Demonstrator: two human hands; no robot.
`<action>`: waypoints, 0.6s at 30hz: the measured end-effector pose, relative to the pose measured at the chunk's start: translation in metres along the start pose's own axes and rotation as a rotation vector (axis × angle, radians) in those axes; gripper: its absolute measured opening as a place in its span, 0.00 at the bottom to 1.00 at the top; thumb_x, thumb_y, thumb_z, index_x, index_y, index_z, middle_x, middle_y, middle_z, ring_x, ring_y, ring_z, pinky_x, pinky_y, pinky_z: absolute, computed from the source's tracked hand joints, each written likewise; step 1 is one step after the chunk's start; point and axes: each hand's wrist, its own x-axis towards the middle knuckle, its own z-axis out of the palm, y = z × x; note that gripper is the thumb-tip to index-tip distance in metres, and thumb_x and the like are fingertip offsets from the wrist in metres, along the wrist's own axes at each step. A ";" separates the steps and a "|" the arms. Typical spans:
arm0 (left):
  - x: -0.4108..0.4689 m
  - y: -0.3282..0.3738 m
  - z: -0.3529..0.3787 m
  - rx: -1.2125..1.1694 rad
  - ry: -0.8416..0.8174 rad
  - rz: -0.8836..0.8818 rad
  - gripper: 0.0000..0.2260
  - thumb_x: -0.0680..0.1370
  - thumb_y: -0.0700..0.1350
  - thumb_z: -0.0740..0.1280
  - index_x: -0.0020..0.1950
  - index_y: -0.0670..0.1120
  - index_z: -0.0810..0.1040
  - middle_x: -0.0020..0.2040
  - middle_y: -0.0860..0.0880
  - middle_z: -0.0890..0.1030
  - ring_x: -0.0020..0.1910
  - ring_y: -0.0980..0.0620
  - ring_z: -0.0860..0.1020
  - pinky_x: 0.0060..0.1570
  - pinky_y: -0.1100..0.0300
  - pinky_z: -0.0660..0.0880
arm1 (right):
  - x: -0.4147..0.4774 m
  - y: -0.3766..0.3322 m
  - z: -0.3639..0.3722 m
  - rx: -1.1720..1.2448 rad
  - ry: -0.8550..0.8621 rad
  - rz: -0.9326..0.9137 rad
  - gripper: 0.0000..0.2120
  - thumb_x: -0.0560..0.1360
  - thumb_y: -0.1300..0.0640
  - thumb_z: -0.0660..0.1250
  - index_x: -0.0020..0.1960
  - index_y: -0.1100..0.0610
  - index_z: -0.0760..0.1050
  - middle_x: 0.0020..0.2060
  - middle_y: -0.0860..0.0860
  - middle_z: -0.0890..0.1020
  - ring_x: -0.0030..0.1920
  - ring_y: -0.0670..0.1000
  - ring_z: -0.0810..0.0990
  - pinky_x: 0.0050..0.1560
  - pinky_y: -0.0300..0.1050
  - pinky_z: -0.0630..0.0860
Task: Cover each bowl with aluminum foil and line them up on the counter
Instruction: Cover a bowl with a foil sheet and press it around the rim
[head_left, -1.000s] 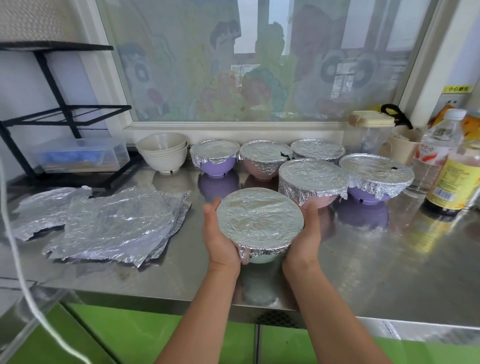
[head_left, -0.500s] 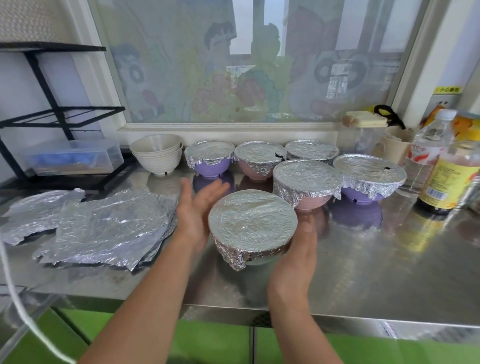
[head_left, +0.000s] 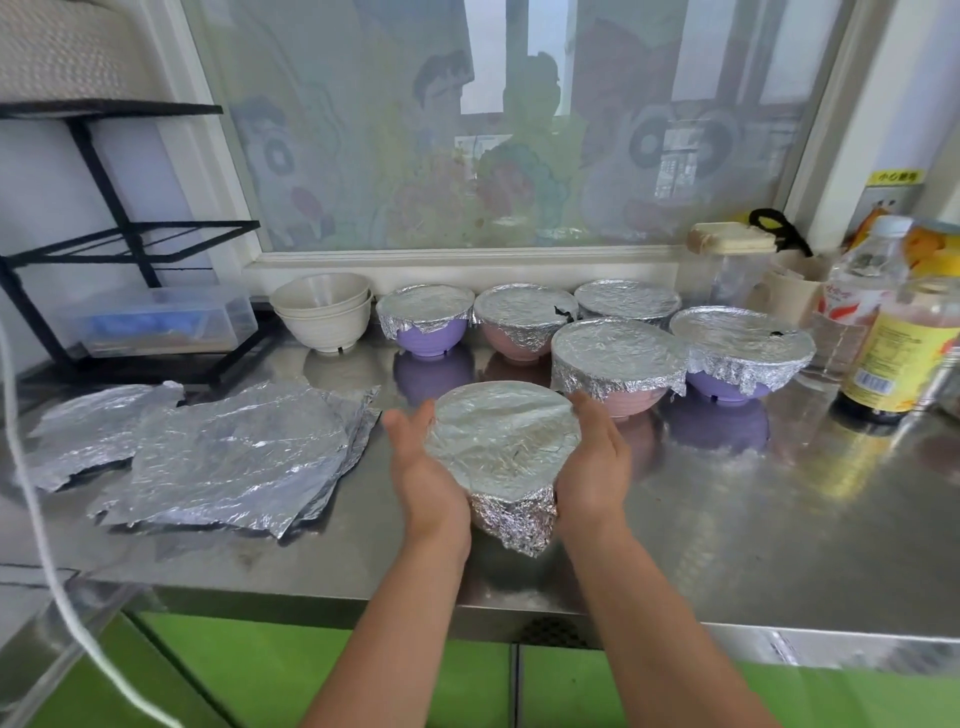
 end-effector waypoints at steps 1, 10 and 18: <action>-0.002 -0.001 0.000 0.014 -0.015 0.033 0.26 0.83 0.59 0.48 0.61 0.43 0.77 0.51 0.46 0.83 0.51 0.51 0.82 0.44 0.60 0.76 | 0.002 -0.002 -0.004 0.009 -0.041 0.030 0.10 0.81 0.53 0.61 0.55 0.52 0.79 0.44 0.43 0.82 0.44 0.43 0.81 0.45 0.37 0.76; 0.071 0.041 -0.009 0.219 -0.314 -0.115 0.37 0.78 0.69 0.45 0.70 0.41 0.71 0.66 0.43 0.77 0.66 0.46 0.74 0.69 0.47 0.65 | -0.050 0.012 -0.010 -0.224 0.056 -0.233 0.28 0.81 0.41 0.50 0.79 0.47 0.56 0.75 0.39 0.61 0.73 0.36 0.59 0.74 0.37 0.56; 0.050 0.023 -0.005 0.190 -0.322 -0.267 0.33 0.76 0.67 0.55 0.64 0.41 0.77 0.57 0.38 0.82 0.55 0.40 0.81 0.52 0.48 0.77 | -0.021 0.019 0.009 0.048 0.191 -0.131 0.22 0.80 0.44 0.54 0.67 0.53 0.74 0.59 0.49 0.80 0.60 0.49 0.78 0.64 0.51 0.74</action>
